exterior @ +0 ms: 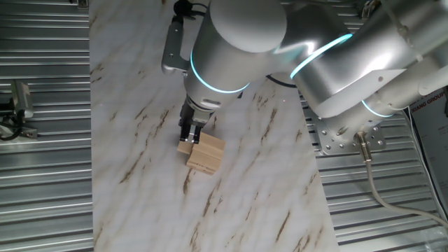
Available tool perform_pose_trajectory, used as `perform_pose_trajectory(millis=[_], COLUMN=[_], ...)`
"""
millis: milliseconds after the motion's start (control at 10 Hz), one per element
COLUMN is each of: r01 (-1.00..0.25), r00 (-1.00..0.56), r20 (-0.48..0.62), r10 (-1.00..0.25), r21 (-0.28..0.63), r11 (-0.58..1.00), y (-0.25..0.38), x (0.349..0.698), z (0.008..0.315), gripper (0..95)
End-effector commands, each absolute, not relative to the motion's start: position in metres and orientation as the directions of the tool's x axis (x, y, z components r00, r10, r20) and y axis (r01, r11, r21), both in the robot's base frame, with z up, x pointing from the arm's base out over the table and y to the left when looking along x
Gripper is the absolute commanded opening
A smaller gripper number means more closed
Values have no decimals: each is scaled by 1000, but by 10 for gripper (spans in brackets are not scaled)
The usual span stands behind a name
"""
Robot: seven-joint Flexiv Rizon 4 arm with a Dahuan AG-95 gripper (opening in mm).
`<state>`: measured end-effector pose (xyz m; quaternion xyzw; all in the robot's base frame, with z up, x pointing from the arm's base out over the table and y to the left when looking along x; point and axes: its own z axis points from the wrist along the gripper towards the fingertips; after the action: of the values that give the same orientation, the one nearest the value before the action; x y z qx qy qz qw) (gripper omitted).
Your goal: Play Jenga
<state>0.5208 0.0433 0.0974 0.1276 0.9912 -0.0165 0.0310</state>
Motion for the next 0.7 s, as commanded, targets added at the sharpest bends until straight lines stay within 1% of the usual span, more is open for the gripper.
perform_pose_trajectory(millis=[100,700], r01=[254,254], r00=[-965,-965], r20=[-66,-64], r10=[252,253], r21=[-28,-19], r11=[967,967], y=[43,45], x=[523,528], z=[96,92], gripper=[0,0])
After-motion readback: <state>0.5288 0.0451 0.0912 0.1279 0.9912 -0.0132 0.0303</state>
